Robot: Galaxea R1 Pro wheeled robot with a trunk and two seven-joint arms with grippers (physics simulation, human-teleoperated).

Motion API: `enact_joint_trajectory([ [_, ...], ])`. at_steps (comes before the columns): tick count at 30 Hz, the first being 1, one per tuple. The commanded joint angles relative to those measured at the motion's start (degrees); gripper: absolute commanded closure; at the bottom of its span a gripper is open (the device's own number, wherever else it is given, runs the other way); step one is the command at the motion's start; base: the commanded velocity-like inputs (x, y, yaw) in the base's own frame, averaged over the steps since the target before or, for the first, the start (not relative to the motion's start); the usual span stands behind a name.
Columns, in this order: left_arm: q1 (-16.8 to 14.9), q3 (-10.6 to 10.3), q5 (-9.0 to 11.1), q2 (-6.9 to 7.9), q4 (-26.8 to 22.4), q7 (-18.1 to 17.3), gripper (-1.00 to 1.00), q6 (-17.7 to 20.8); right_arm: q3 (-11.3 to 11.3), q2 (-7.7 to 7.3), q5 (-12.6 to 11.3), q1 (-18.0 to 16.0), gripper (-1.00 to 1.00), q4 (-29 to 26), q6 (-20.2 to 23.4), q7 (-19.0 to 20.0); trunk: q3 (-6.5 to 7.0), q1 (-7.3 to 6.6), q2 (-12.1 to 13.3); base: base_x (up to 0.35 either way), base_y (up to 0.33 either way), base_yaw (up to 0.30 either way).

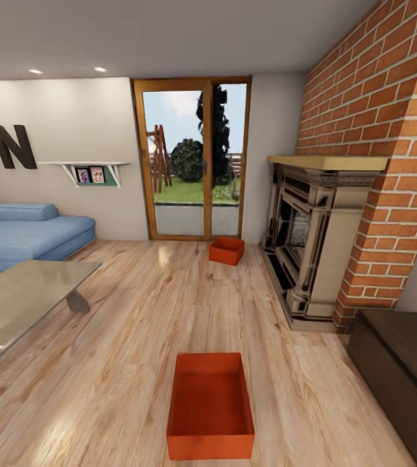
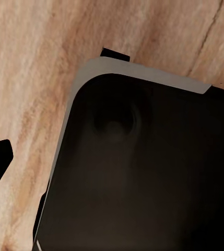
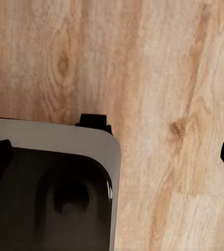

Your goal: Move the two storage containers from the living room to the garage. In the garage, place one container on the floor and stack the other container on top of it (either order is fine).

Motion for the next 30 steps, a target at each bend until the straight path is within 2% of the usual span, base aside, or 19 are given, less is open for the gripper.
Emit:
enact_joint_trajectory([
  [1,0.0,0.2,0.0,-0.01,0.0,0.0,-1.00,-0.1,0.4,0.00,-0.4,-0.1,-1.00,0.2,-0.3,0.1,-0.05,0.02,0.0,0.217,0.000,0.000],
  [30,0.0,0.2,0.0,-0.01,0.0,0.0,-1.00,-0.1,0.4,0.00,-0.4,0.0,-1.00,0.2,-0.4,0.1,-0.05,0.02,0.0,0.248,0.000,0.000],
])
